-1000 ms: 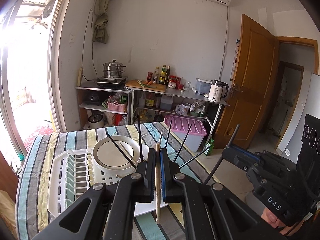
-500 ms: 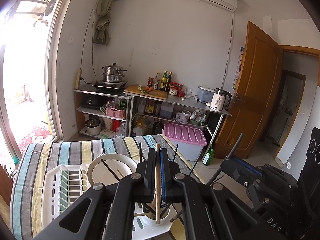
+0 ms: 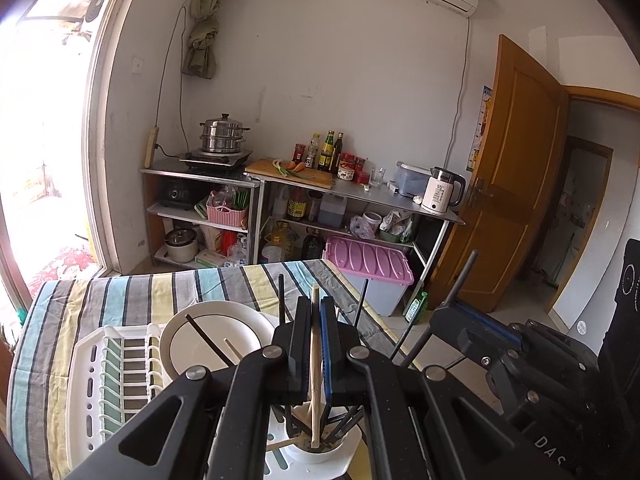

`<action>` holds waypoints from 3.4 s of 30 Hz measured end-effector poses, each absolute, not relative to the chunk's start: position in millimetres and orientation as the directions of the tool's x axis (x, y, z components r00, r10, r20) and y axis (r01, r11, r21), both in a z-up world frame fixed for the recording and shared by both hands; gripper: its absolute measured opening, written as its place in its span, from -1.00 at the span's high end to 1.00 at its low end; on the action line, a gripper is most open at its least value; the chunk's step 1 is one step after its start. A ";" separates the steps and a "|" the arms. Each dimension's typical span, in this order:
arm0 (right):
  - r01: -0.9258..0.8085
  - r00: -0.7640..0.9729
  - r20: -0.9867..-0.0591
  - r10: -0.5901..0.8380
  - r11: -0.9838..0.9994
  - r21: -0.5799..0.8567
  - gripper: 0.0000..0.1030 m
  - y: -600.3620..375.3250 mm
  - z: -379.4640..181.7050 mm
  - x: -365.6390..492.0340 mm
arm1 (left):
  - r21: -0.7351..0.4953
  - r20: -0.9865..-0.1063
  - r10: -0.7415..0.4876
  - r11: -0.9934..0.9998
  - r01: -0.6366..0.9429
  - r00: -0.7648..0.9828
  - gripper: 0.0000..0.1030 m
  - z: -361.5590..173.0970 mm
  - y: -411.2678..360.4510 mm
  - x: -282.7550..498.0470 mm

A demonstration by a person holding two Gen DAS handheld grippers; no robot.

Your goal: Organize utensils

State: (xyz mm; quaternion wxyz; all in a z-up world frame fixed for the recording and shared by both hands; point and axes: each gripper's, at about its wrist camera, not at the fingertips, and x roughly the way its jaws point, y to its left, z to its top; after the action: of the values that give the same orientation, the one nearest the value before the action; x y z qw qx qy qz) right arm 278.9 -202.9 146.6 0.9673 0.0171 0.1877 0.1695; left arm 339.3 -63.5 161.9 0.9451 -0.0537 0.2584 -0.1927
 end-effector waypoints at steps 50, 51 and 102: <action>-0.293 0.841 -0.441 0.313 0.949 0.115 0.65 -223.9 104.2 224.1 | -0.148 -0.504 -0.323 0.946 0.288 0.801 0.73 106.2 -33.8 240.1; -0.293 0.841 -0.441 0.313 0.949 0.116 0.61 -224.4 102.1 219.0 | -0.153 -0.504 -0.324 0.946 0.286 0.801 0.72 102.9 -33.1 233.5; -0.287 0.808 -0.524 0.268 0.957 0.048 0.48 -203.1 31.5 68.4 | -0.061 -0.546 -0.138 0.990 0.125 0.826 0.70 13.5 -16.7 66.1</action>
State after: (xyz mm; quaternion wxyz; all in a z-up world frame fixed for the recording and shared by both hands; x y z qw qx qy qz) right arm 68.4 -203.1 31.5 0.9507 -0.0168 0.2732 0.1459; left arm 66.1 -16.7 13.5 0.9555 -0.0113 0.2868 -0.0687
